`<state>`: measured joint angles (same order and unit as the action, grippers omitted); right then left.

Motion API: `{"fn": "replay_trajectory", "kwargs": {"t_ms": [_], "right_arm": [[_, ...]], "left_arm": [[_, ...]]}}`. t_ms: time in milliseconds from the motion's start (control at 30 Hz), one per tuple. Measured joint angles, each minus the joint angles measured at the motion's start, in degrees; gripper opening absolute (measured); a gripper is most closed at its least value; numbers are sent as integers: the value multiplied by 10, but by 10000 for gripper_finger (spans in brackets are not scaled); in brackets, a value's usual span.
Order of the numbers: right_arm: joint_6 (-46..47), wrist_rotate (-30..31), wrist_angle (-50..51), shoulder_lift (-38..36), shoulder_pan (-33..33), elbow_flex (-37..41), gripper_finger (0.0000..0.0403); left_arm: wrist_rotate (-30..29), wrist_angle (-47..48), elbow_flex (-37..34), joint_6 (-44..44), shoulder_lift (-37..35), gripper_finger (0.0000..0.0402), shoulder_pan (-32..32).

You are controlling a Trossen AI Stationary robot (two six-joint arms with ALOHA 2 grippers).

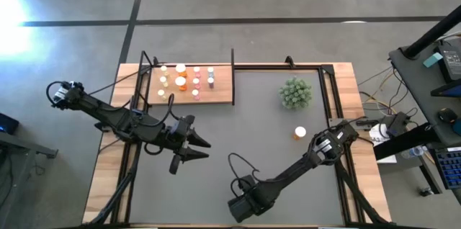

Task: Pick and place medicine bottles onto shelf by color
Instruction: Put the blue pill bottle on the shelf aligned with the other blue bottles

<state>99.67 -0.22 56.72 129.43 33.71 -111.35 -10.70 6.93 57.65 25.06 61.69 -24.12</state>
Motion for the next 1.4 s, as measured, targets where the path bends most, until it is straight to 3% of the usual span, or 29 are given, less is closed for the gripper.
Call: {"fn": "replay_trajectory", "kwargs": {"t_ms": [233,400,800,1233,1400], "right_arm": [[-54,-1,-6,-2,0,1,80],[-125,2,-13,-25,0,3,89],[-287,123,5,-136,-12,1,95],[-462,140,73,-233,-76,1,96],[-500,140,102,-273,-97,1,96]], "left_arm": [[0,-1,0,0,0,142,0],[0,-1,0,1,0,142,0],[9,-3,3,1,44,147,0],[-11,-2,17,0,64,266,20],[-34,-5,16,-4,60,288,47]]}}
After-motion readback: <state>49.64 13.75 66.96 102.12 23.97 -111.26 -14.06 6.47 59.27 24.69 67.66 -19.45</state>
